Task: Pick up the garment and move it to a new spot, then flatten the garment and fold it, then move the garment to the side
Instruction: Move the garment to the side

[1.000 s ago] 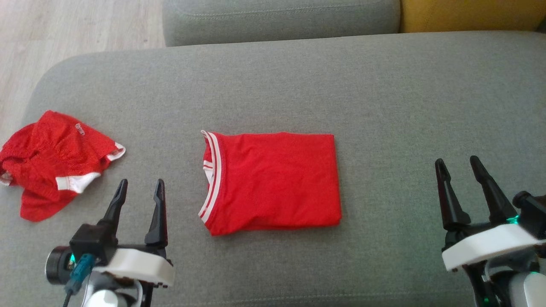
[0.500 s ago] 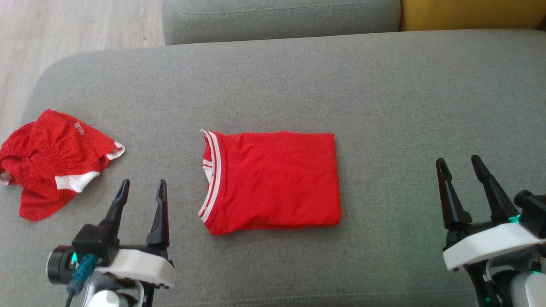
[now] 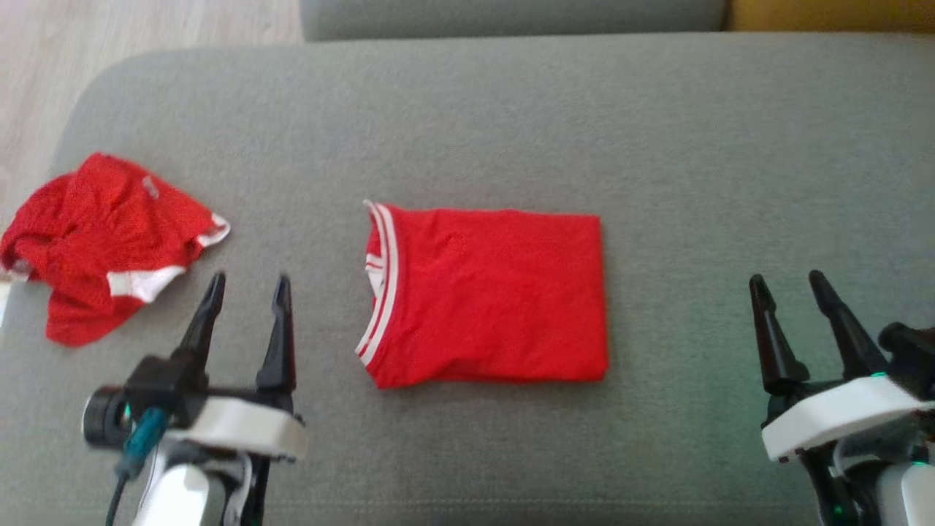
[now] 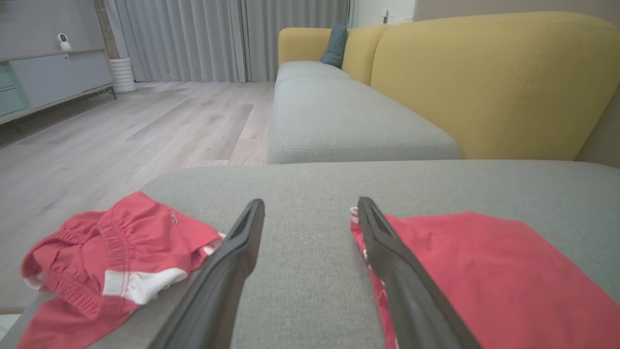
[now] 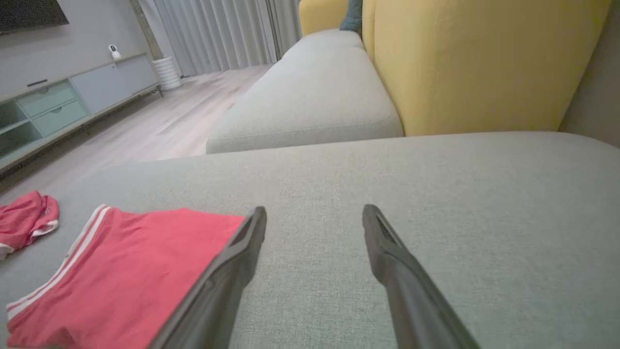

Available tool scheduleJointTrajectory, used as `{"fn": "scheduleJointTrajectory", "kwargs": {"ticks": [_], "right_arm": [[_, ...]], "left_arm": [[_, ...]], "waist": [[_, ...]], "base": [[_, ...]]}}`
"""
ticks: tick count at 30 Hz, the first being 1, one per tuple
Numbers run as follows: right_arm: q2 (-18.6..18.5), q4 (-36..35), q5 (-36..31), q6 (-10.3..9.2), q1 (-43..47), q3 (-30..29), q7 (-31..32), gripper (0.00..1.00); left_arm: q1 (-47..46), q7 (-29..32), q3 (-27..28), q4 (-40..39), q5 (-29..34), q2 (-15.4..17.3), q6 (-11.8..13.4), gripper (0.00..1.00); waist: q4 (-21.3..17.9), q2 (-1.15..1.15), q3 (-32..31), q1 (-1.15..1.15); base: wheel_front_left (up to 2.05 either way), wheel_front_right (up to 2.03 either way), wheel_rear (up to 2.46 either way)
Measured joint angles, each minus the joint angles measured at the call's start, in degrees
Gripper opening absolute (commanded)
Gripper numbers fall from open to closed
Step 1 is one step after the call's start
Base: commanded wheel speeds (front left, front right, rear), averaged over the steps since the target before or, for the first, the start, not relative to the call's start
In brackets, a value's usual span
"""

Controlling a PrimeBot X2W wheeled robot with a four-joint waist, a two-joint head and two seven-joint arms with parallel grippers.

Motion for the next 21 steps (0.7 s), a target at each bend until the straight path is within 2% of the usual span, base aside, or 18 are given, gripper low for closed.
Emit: {"fn": "scheduleJointTrajectory", "kwargs": {"ticks": [3, 12, 16, 21], "right_arm": [[-0.2, 2.1, 0.0, 0.0, -1.4, 1.0, 1.1, 1.0], [-0.2, 11.3, 1.6, 0.0, -10.3, 8.9, 2.0, 1.0], [0.1, 17.3, 1.5, 0.0, -11.5, 8.5, 3.2, 1.0], [0.7, 20.5, 0.7, 0.0, -11.7, 7.9, 4.4, 1.0]], "left_arm": [[-3.4, -0.9, -0.6, 0.1, 0.0, -0.6, -0.6, 1.0], [-9.8, -2.4, -1.7, 2.8, 0.0, -3.4, -1.9, 1.0], [-10.8, -2.5, -1.8, 3.3, 0.1, -4.4, -2.4, 1.0], [-11.6, -2.5, -1.6, 3.1, 0.8, -4.8, -2.9, 1.0]], "waist": [[1.6, 0.0, 1.9, 0.0], [6.8, 0.0, 7.2, 0.0], [8.5, 0.0, 8.5, 0.0], [9.3, 0.0, 9.0, 0.0]], "base": [[0.0, 0.0, 0.0], [0.0, 0.0, 0.0], [0.0, 0.0, 0.0], [0.0, 0.0, 0.0]]}}
